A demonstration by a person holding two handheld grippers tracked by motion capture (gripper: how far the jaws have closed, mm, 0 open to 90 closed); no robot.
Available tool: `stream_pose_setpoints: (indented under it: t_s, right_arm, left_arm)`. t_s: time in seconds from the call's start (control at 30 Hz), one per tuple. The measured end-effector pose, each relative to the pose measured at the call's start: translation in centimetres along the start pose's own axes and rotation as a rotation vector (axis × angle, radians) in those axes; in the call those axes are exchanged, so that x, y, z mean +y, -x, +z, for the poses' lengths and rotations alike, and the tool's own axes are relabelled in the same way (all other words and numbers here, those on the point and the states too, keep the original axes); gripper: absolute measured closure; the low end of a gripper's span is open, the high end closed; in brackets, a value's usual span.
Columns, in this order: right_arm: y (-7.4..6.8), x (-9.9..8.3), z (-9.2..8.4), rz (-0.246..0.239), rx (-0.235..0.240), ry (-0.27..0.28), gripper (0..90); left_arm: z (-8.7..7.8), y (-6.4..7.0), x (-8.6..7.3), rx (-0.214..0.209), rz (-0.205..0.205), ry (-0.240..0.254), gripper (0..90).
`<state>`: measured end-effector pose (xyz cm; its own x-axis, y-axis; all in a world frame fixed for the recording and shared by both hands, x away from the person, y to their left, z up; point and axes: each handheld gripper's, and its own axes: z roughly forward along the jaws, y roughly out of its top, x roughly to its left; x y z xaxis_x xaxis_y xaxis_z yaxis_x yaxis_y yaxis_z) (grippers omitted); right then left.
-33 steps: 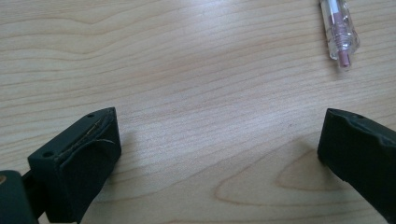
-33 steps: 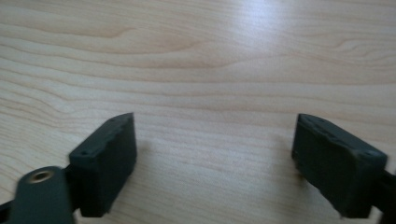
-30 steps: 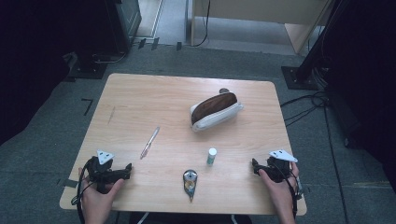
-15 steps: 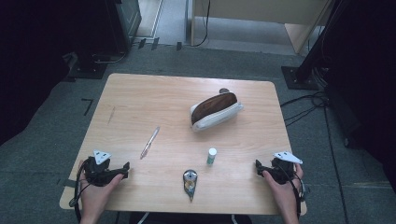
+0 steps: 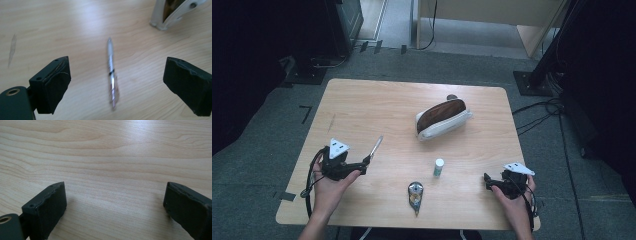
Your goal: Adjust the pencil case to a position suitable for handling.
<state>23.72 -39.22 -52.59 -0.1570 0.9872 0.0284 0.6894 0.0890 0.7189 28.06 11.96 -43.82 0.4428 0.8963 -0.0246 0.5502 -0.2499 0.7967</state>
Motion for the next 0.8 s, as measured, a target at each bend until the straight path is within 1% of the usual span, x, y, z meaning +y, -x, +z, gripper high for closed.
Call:
stream_pose_setpoints:
  t_s: [0.1,0.13,0.27,0.4,0.43,0.5,0.6,0.7,0.73,0.77,0.8]
  right_arm:
    - [0.1,0.0,0.0,0.006,-0.006,-0.001,2.5]
    - [0.1,0.0,0.0,0.006,-0.007,-0.001,2.3]
    - [0.1,0.0,0.0,0.010,-0.011,-0.004,1.7]
    - [0.1,-0.2,-0.1,0.023,-0.022,-0.009,0.0]
    - [0.1,-0.3,-0.2,0.022,-0.022,-0.010,0.0]
    - [0.1,-0.4,-0.3,0.017,-0.016,-0.012,0.0]
    - [0.2,-0.5,-0.4,0.015,-0.019,-0.013,0.0]
    - [0.2,-0.5,-0.5,0.010,-0.015,-0.013,0.0]
    - [0.2,-0.5,-0.5,0.010,-0.015,-0.013,0.0]
    - [0.2,-0.5,-0.5,0.010,-0.014,-0.013,0.0]
    - [0.2,-0.5,-0.5,0.010,-0.014,-0.013,0.0]
  left_arm:
    - [0.5,1.0,1.7,-0.021,0.041,0.015,7.8]
    - [0.7,1.2,2.0,-0.027,0.047,0.016,7.8]
    - [1.3,1.6,2.7,-0.044,0.049,0.017,7.9]
    - [2.4,2.1,3.6,-0.076,0.045,0.013,7.9]
    - [2.4,2.1,3.6,-0.076,0.045,0.013,7.9]
    - [3.0,2.5,4.0,-0.085,0.052,0.016,7.9]
    - [3.4,2.8,4.3,-0.091,0.058,0.014,8.3]
    - [4.0,3.5,4.8,-0.104,0.074,0.024,12.6]
    - [4.0,3.5,4.8,-0.104,0.074,0.024,13.0]
    - [4.3,3.9,5.1,-0.115,0.089,0.027,13.3]
    - [4.5,4.2,5.2,-0.122,0.094,0.030,13.7]
